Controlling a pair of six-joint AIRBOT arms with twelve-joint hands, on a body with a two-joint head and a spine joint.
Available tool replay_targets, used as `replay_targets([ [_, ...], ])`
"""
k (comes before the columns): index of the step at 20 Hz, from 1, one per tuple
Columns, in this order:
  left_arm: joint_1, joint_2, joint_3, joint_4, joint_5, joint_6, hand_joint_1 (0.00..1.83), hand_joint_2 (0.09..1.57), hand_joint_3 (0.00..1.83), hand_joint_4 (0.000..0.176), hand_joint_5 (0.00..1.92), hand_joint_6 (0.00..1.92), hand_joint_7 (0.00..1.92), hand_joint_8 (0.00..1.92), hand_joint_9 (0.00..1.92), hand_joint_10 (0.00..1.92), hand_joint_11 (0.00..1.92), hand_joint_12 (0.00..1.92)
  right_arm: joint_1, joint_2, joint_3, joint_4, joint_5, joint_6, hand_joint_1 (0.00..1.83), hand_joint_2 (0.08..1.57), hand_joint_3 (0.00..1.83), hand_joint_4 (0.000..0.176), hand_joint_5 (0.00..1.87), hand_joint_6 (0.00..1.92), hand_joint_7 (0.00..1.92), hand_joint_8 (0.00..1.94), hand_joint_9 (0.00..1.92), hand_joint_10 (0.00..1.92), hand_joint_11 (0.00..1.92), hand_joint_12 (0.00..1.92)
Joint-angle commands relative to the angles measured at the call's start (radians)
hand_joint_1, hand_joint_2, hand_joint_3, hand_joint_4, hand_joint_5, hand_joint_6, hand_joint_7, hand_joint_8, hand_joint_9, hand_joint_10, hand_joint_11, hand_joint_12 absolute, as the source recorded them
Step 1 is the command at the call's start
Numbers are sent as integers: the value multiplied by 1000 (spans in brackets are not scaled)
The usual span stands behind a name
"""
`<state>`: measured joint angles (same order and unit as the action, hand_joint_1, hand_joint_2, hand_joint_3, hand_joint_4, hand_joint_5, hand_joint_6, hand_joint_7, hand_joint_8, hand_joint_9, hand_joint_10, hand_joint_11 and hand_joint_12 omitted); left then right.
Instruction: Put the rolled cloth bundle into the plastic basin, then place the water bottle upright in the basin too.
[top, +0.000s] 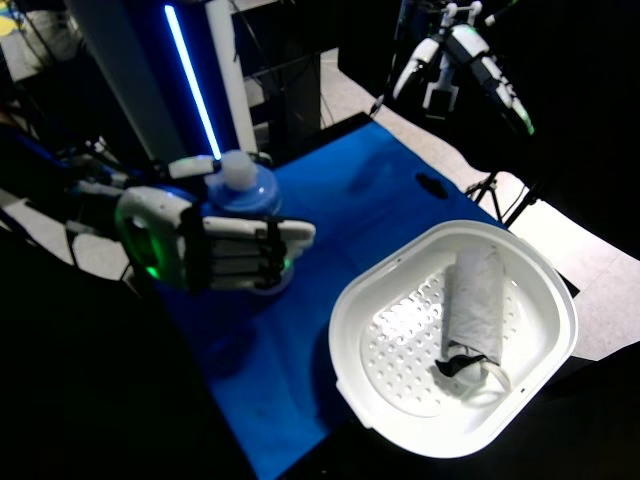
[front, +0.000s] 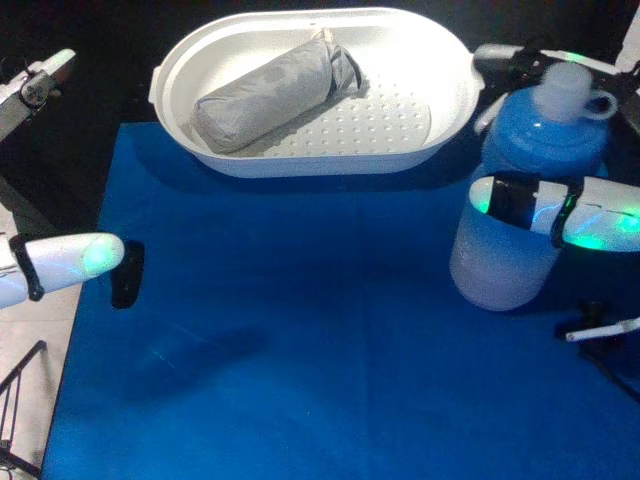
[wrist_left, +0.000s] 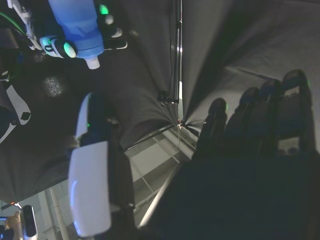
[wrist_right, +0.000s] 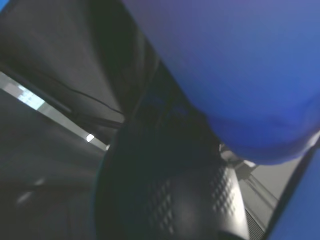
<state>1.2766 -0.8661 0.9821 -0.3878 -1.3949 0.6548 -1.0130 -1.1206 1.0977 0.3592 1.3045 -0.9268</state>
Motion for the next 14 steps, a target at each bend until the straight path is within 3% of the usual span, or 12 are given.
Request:
replay_targets([
  [1,-5,-3,-3,0,-124,-9,661,851,0,176,98,10,0,0,0,0,0,0,7,1,3,-24,68,11,1156,1129,0,0,941,1048,894,1419,1061,1618,1079,1763],
  [2,-5,-5,-3,-1,-123,-10,657,843,0,176,98,8,0,0,0,0,0,0,7,4,7,-32,65,11,1240,1131,0,0,937,897,963,1284,1048,1585,1044,1789],
  [4,-4,-8,-3,-1,-122,-10,655,841,0,176,100,8,0,0,0,0,0,0,11,12,17,-42,62,11,1262,1120,0,0,956,841,1003,1212,1028,1533,1031,1758],
  [7,-4,-10,-3,-3,-120,-11,659,840,0,176,107,6,0,0,0,0,0,0,107,42,37,-98,12,10,1258,1111,0,0,924,928,1053,1101,1055,1510,1041,1762],
  [10,-1,-10,-1,-1,-117,-13,701,859,6,176,115,4,0,0,0,0,0,0,188,45,60,-162,-30,10,1161,1119,1,0,956,1026,967,1184,1042,1554,1052,1790],
  [11,-1,-10,1,-1,-116,-14,697,874,9,176,98,1,0,0,0,0,0,0,246,45,75,-196,-43,0,1232,1117,1,0,902,1037,1039,1053,917,1200,791,1497],
  [14,-1,-11,1,2,-109,-14,723,880,6,176,110,5,0,0,0,0,0,0,302,45,92,-217,-58,-11,1216,1128,0,3,873,1172,1024,976,870,1105,705,1424],
])
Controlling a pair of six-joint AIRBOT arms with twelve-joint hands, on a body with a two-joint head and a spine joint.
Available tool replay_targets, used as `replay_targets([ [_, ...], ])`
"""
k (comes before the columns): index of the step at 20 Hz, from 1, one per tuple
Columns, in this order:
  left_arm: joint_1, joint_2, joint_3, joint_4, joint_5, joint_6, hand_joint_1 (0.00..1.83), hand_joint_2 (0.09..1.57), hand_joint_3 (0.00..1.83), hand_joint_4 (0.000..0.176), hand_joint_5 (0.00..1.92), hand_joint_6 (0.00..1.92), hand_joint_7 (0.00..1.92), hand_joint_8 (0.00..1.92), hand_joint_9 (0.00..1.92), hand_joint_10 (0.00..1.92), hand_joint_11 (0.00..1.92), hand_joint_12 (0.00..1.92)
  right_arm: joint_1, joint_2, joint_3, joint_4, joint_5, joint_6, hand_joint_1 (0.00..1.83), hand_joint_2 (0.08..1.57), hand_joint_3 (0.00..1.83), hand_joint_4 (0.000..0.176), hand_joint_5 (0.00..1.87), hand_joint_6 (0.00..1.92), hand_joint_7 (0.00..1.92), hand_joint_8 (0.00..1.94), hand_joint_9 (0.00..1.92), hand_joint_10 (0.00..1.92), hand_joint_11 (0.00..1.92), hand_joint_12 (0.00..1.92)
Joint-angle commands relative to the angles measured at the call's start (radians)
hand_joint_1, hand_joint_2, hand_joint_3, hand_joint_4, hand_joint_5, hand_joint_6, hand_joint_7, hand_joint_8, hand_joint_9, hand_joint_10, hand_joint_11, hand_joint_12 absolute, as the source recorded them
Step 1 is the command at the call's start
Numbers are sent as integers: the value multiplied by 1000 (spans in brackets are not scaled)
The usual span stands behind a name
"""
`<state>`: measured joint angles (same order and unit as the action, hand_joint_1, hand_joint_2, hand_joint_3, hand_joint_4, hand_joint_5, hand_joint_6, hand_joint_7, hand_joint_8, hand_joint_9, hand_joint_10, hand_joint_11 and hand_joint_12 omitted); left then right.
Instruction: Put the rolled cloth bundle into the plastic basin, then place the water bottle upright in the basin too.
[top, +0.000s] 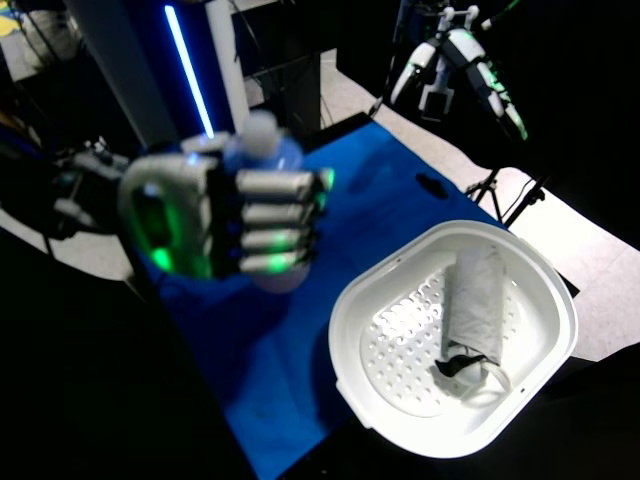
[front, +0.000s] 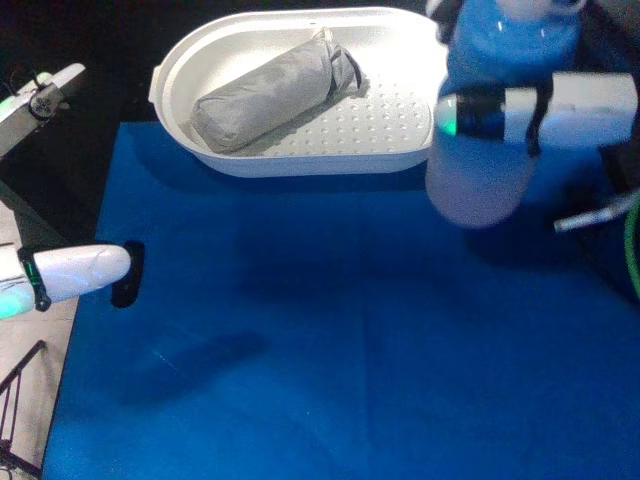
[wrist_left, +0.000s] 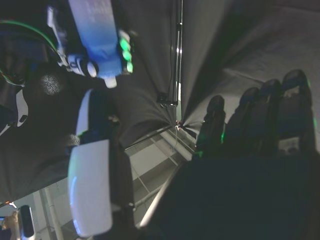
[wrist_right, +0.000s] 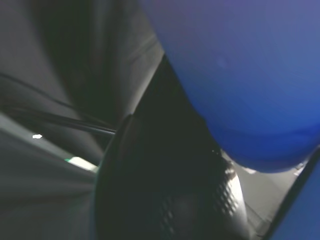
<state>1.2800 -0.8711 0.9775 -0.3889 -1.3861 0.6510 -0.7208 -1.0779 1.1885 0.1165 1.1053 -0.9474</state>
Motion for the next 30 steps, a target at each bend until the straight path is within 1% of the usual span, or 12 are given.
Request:
replay_targets([
  [1,-5,-7,7,4,-114,-11,730,872,1,176,119,7,0,0,0,0,0,0,29,0,9,22,138,6,1231,1128,0,0,875,1077,1024,1083,968,1426,936,1718],
  [5,-5,-10,12,10,-107,-14,719,853,0,176,120,3,0,0,0,0,0,0,105,-27,57,22,122,-3,1264,1122,0,0,889,960,1042,1146,1090,1524,1101,1793],
  [9,-6,-10,18,21,-104,-26,717,863,0,176,86,0,0,0,0,0,0,0,191,-105,156,46,36,-6,1253,1112,1,0,1004,800,985,1214,900,1501,841,1839],
  [11,-6,-15,25,21,-104,-33,745,861,0,176,98,4,0,0,0,0,0,0,209,-150,210,68,-16,-6,1209,1148,3,0,872,1104,954,1158,861,1309,763,1717],
  [14,-7,-22,34,21,-103,-43,726,837,0,176,84,0,0,0,0,0,0,0,230,-201,275,69,-89,-6,1208,1176,3,0,772,1237,955,1196,979,1442,926,1819],
  [15,-7,-23,35,21,-103,-47,732,841,0,176,81,0,0,0,0,0,0,0,233,-220,295,71,-100,-6,1197,1219,13,0,705,1295,861,1423,1005,1728,1047,1917],
  [16,-7,-24,36,22,-103,-50,731,844,0,176,75,0,0,0,0,0,0,0,239,-232,312,72,-109,-6,1353,1196,1,39,659,1800,865,1844,1074,1891,1196,1921],
  [17,-7,-25,37,25,-102,-52,680,842,0,176,52,0,0,0,0,0,0,0,245,-246,330,72,-118,-6,1439,1184,0,159,715,1916,921,1937,1128,1920,1269,1921],
  [20,-9,-28,43,31,-98,-58,646,869,7,176,24,0,0,0,0,0,0,0,259,-262,344,87,-125,-54,1592,1167,0,176,1095,1921,1305,1941,1462,1921,1531,1921],
  [23,-9,-34,48,34,-97,-65,621,886,8,176,10,0,0,0,0,0,0,0,272,-273,350,100,-126,-101,1625,1157,0,163,1168,1921,1417,1941,1558,1921,1609,1921],
  [24,-9,-36,50,36,-98,-68,546,879,4,176,0,0,0,0,0,0,0,0,278,-282,362,103,-126,-101,1616,1158,0,0,1233,1921,1387,1941,1530,1921,1588,1921],
  [30,-10,-57,68,46,-105,-92,529,890,5,176,0,0,0,0,0,0,0,0,282,-346,462,133,-121,-99,1579,1170,4,0,1080,1921,1199,1941,1333,1921,1401,1921],
])
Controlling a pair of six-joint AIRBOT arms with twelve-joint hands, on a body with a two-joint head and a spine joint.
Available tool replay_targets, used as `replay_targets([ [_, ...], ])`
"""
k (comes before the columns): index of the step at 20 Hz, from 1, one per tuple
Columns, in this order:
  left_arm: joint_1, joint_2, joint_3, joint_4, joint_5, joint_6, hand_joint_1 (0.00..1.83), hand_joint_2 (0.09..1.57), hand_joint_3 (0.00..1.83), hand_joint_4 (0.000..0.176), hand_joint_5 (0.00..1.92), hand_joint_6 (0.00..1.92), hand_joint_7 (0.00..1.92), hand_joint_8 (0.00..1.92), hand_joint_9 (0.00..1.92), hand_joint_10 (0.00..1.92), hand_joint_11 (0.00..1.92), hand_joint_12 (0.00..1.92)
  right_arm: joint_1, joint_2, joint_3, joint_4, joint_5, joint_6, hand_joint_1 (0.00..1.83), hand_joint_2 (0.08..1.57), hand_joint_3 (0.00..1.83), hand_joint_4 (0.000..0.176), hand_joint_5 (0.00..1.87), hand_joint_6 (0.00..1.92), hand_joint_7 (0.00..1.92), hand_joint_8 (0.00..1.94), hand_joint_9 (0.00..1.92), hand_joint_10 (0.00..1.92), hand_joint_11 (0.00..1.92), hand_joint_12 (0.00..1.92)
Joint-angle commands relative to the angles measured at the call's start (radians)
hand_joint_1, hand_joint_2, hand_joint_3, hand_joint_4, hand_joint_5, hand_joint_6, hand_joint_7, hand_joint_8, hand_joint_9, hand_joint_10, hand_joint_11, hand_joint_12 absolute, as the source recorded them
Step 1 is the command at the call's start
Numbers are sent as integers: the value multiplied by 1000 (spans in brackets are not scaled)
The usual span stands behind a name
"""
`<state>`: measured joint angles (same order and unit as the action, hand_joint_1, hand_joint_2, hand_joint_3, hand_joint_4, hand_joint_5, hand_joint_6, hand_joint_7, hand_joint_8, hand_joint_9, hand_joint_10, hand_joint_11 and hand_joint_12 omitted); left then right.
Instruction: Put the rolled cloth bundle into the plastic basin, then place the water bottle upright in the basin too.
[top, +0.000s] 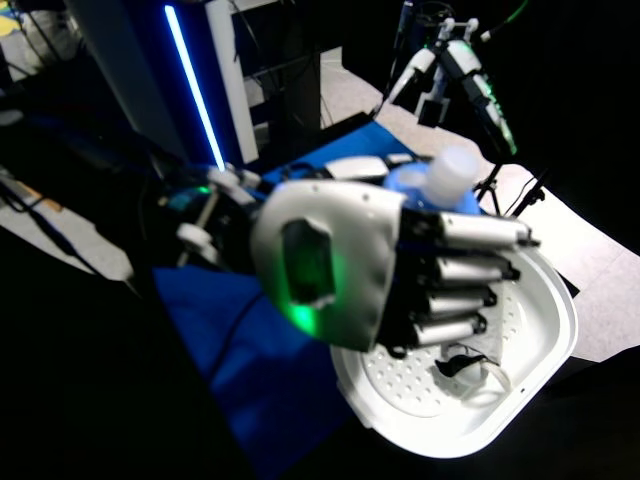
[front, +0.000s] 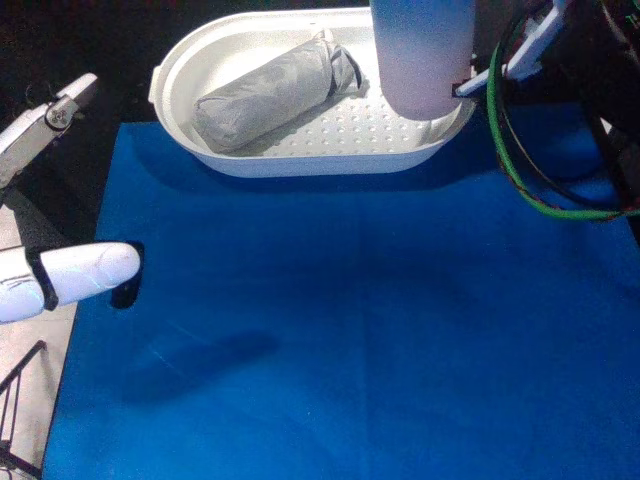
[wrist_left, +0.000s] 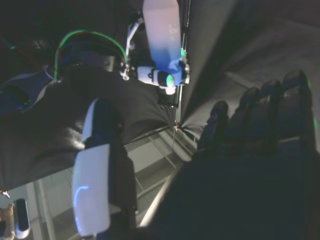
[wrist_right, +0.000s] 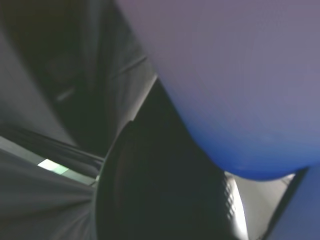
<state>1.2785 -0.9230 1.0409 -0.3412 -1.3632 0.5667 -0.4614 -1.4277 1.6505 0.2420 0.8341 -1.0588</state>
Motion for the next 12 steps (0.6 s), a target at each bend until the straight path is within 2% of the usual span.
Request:
replay_targets([
  [1,-9,-8,8,-1,-130,-13,542,881,0,176,0,0,0,0,0,0,0,0,23,2,5,10,158,21,1498,1198,2,9,1003,1921,1181,1941,1379,1921,1490,1921],
  [2,-9,-12,12,1,-135,-20,544,881,0,176,0,0,0,0,0,0,0,0,21,2,10,15,173,30,1495,1198,1,28,998,1921,1182,1941,1383,1921,1494,1921],
  [3,-9,-14,13,1,-138,-21,546,890,4,176,0,0,0,0,0,0,0,0,13,-1,14,19,182,36,1398,1208,4,52,986,1921,1165,1941,1361,1921,1454,1921],
  [4,-9,-16,13,1,-141,-21,555,897,6,176,0,0,0,0,0,0,0,0,4,-6,19,23,187,45,1261,1241,11,48,928,1921,1141,1941,1343,1921,1422,1921],
  [5,-9,-18,14,2,-142,-22,562,906,8,176,0,0,0,0,0,0,0,0,-8,-14,25,29,194,66,949,1310,2,0,659,1567,911,1651,985,1709,943,1751],
  [6,-9,-18,15,4,-141,-23,563,907,8,176,0,0,0,0,0,0,0,0,-19,-18,28,33,197,81,921,1296,0,33,680,1497,923,1353,943,1447,880,1554],
  [7,-10,-18,15,4,-139,-25,562,906,6,176,0,0,0,0,0,0,0,0,-30,-22,29,38,199,88,930,1280,0,34,704,1444,981,990,920,1214,822,1410],
  [8,-10,-19,16,5,-138,-25,552,901,3,176,0,0,0,0,0,0,0,0,-40,-25,30,43,199,91,693,1332,4,0,804,1059,970,912,881,1215,777,1473],
  [9,-10,-20,15,5,-138,-25,540,908,5,176,0,0,0,0,0,0,0,0,-50,-27,31,48,199,98,582,1350,0,0,983,445,989,616,824,979,643,1423],
  [10,-10,-20,15,5,-138,-25,540,908,5,176,0,0,0,0,0,0,0,0,-56,-29,32,50,199,107,560,1353,0,0,1007,311,1002,520,804,906,590,1398],
  [11,-10,-20,15,4,-138,-26,540,916,8,176,0,0,0,0,0,0,0,0,-64,-32,34,51,199,119,484,1371,2,0,1001,115,1005,209,803,550,441,1167],
  [12,-10,-20,15,4,-138,-26,532,914,6,176,0,0,0,0,0,0,0,0,-72,-35,38,52,199,128,440,1374,1,0,997,31,1020,49,847,237,314,1010],
])
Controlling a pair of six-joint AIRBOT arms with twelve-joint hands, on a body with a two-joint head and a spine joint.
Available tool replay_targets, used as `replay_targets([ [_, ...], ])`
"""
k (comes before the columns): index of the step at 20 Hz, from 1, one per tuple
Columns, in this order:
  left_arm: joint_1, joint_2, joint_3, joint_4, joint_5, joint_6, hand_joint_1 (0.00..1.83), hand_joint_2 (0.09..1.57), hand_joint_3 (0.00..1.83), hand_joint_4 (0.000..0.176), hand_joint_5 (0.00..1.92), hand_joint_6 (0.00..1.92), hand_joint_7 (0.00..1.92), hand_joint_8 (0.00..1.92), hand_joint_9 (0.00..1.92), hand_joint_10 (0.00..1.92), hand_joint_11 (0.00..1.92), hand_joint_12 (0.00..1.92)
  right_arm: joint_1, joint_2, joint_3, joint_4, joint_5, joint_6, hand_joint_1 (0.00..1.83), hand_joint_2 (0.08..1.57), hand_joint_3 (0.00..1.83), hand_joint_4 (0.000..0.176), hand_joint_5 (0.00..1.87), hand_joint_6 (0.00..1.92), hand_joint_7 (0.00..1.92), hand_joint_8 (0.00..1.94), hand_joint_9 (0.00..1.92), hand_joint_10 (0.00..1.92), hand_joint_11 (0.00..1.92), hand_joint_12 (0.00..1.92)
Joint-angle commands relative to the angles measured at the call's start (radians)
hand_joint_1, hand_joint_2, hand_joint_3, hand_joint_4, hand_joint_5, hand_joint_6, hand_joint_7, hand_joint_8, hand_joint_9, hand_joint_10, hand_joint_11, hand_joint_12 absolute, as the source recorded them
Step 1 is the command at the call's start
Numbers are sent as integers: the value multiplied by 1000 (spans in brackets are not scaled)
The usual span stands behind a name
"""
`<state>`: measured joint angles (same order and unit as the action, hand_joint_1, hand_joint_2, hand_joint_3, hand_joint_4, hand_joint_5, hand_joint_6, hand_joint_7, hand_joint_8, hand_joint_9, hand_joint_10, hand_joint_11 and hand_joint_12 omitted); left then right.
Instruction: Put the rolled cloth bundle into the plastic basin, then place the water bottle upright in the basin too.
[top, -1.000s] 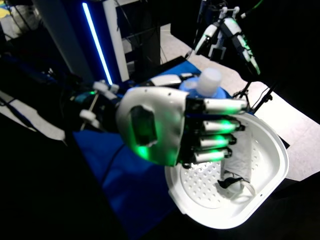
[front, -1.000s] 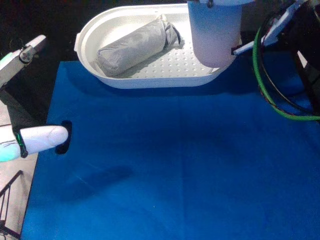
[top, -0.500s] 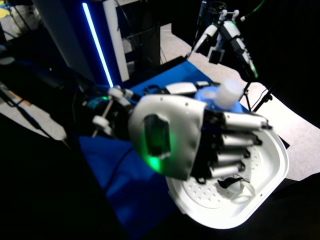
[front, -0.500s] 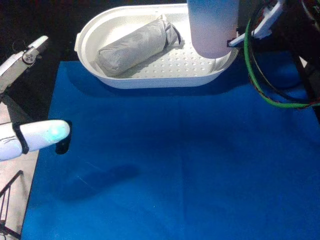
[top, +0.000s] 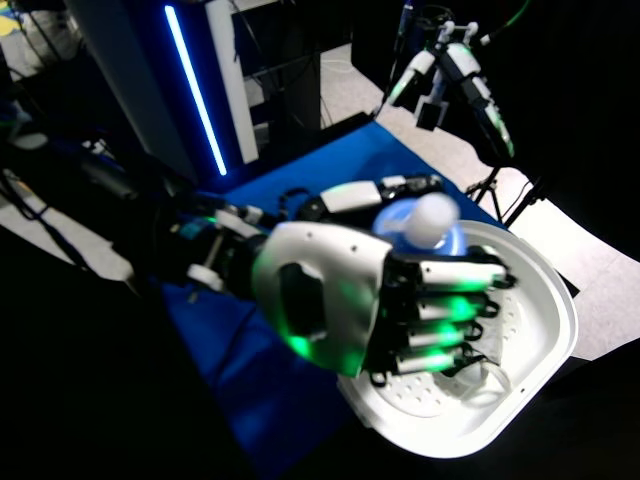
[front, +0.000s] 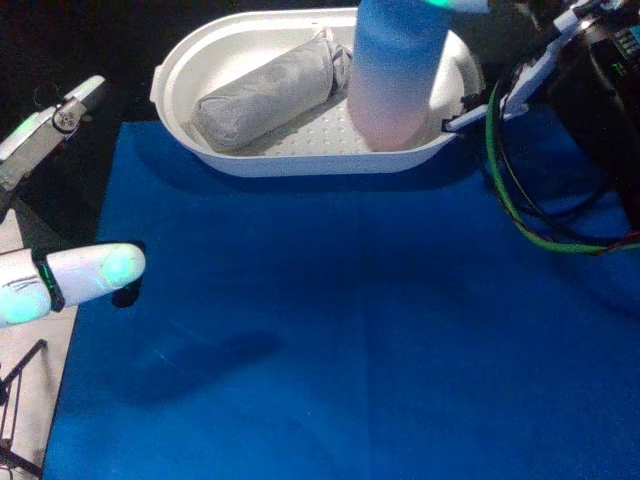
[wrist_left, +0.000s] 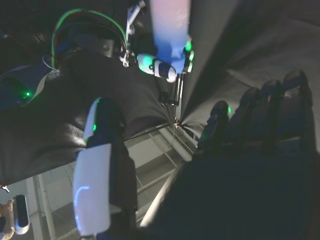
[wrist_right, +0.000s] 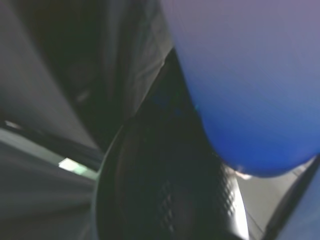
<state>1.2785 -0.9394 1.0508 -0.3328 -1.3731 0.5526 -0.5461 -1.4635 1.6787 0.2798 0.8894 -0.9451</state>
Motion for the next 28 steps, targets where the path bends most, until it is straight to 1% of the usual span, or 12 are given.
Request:
replay_targets([
  [1,-10,-3,5,-4,-128,-12,540,917,6,176,0,0,0,0,0,0,0,0,8,0,11,16,143,18,437,1377,0,0,958,4,993,6,850,85,297,809],
  [11,-9,-4,2,-12,-128,-14,601,914,1,176,0,0,0,0,0,0,0,0,-17,22,-16,3,142,30,438,1388,1,0,711,0,762,0,716,0,279,812],
  [12,-9,-3,2,-18,-131,-14,594,913,0,176,0,0,0,0,0,0,0,0,-22,37,-34,-6,143,30,438,1382,0,15,623,0,662,0,640,0,224,787],
  [13,-9,-2,2,-25,-137,-14,587,909,0,176,0,0,0,0,0,0,0,0,-32,63,-60,-17,153,30,330,1333,0,89,418,0,479,0,456,0,84,729],
  [14,-8,0,1,-29,-143,-14,608,898,0,176,0,0,0,0,0,0,0,0,-47,92,-93,-26,180,30,264,1246,0,138,283,0,339,2,305,3,2,626],
  [15,-8,2,0,-30,-145,-14,611,892,0,176,0,0,0,0,0,0,0,0,-59,115,-119,-32,202,30,268,1210,0,167,235,0,272,1,234,2,0,516],
  [16,-8,5,-3,-33,-150,-14,622,888,0,176,0,0,0,0,0,0,0,0,-78,155,-157,-42,238,29,268,1171,0,174,183,0,210,1,162,2,0,392],
  [18,-6,7,-9,-42,-161,-13,626,881,0,176,0,0,0,0,0,0,0,0,-115,223,-229,-58,301,29,271,1130,2,176,16,0,79,0,7,0,0,58],
  [21,-2,11,-17,-54,-181,-13,611,867,0,176,0,0,0,0,0,0,0,0,-207,356,-360,-59,423,26,295,1096,0,162,13,4,51,2,0,0,18,10],
  [22,0,18,-23,-56,-192,-12,675,911,12,176,0,0,0,0,0,0,0,0,-244,400,-406,-59,451,15,409,1095,0,175,0,0,3,0,0,0,0,0],
  [25,35,66,-66,-69,-241,19,650,871,0,176,0,0,0,0,0,0,0,0,-365,521,-560,-59,475,-115,600,1032,0,176,0,0,0,0,0,0,0,0],
  [28,118,99,-104,-116,-321,25,629,864,0,176,0,0,0,0,0,0,0,0,-533,571,-657,5,567,-123,709,987,0,176,0,0,0,0,0,0,0,0],
])
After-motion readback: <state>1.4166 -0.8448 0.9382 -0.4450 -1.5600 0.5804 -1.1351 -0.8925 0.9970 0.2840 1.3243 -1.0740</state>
